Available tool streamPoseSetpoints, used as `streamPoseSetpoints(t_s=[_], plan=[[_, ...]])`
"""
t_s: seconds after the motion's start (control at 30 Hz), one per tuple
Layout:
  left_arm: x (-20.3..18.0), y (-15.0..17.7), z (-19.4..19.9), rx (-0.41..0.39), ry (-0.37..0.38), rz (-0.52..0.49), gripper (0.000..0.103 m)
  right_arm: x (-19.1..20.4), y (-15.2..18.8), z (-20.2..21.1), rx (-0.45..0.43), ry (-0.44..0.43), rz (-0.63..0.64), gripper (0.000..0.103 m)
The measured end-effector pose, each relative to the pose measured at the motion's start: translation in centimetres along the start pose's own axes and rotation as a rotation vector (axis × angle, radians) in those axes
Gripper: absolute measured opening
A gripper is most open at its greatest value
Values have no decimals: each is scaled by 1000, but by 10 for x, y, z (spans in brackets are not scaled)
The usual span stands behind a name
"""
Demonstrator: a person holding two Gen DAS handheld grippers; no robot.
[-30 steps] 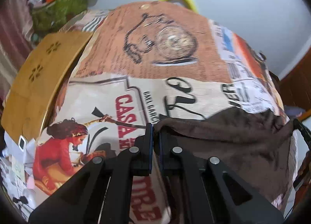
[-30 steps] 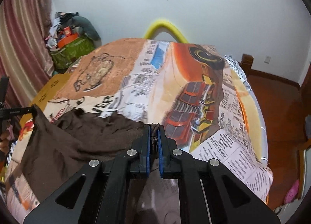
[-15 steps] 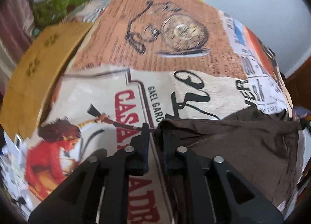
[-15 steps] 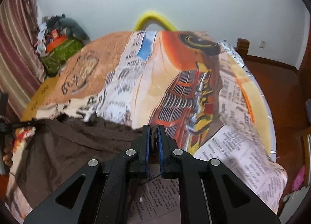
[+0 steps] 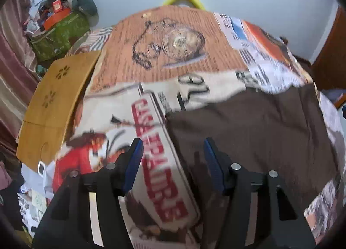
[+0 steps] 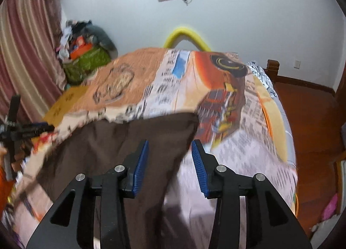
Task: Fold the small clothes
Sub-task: 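Open both grippers and lift them away from the brown t-shirt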
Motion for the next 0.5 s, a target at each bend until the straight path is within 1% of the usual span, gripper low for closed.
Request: streamPoseSetpoints(t_s=[0.07, 0.13, 0.27, 0.33, 0.43, 0.5], plan=[[-3, 16, 2, 13, -7, -26, 57, 4, 17, 4, 20, 12, 23, 38], [-6, 35, 5, 28, -12, -39, 58, 7, 32, 8, 30, 6, 19, 38], [-8, 66, 11, 62, 11, -23, 59, 14, 64, 16, 69, -41, -47, 38], [-8, 80, 16, 74, 28, -11, 60, 17, 81, 19, 93, -47, -76, 39], [-11, 95, 21, 80, 32, -17, 60, 20, 106, 21, 135, -55, -113, 39], [-11, 99, 23, 86, 15, -33, 60, 24, 121, 21, 169, -90, -153, 39]])
Point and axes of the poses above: each gripper's, at about its wrist camera, not at the fingertips, and z roughly against the way its jaws point, x to its left, y to its underside, the point moved 10 cm from there along -z, roughly the way its jaws point, and after that the axes turned 4 degrees about x, right-handed, at the moved point
